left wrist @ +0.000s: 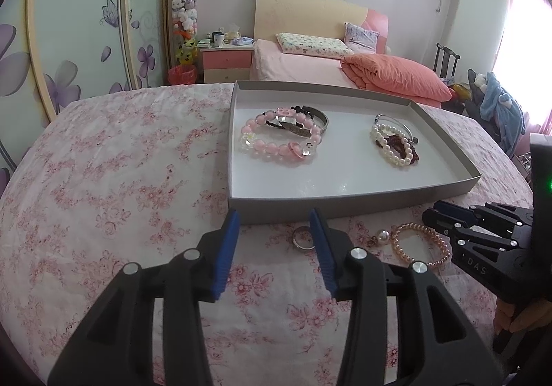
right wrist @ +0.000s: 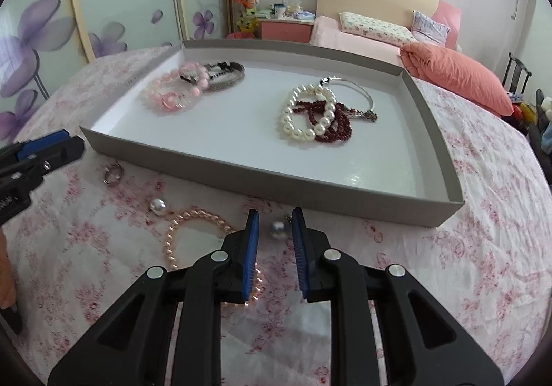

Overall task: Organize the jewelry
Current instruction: 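Grasp the gray pearl pendant with the right tool while the left tool grasps the silver ring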

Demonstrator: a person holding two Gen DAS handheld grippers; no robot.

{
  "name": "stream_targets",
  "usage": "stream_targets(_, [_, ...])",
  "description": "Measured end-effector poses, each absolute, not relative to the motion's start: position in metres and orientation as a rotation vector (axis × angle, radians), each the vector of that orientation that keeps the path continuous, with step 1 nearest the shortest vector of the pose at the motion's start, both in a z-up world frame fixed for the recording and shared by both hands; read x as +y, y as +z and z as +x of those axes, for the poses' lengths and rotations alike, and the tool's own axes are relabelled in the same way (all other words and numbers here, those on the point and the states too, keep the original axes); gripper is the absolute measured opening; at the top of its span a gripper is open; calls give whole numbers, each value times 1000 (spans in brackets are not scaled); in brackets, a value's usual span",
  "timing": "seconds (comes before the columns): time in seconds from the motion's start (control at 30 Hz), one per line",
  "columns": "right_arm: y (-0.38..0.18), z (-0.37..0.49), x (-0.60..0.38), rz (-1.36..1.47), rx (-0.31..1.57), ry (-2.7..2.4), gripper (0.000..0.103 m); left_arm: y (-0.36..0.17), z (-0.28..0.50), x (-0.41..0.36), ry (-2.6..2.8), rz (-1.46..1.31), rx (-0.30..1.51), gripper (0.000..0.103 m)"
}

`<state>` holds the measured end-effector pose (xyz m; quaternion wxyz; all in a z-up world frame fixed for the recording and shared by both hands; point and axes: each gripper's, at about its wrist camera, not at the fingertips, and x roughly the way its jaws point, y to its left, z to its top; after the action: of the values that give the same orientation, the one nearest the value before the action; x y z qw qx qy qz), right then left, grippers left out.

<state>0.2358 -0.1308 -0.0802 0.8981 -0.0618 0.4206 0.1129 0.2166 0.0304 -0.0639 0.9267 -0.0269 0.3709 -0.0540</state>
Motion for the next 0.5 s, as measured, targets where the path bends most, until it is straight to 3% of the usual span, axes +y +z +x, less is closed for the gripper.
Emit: stream_targets(0.5, [-81,224,-155,-75,878,220,15,-69,217,23,-136,-15,787,48])
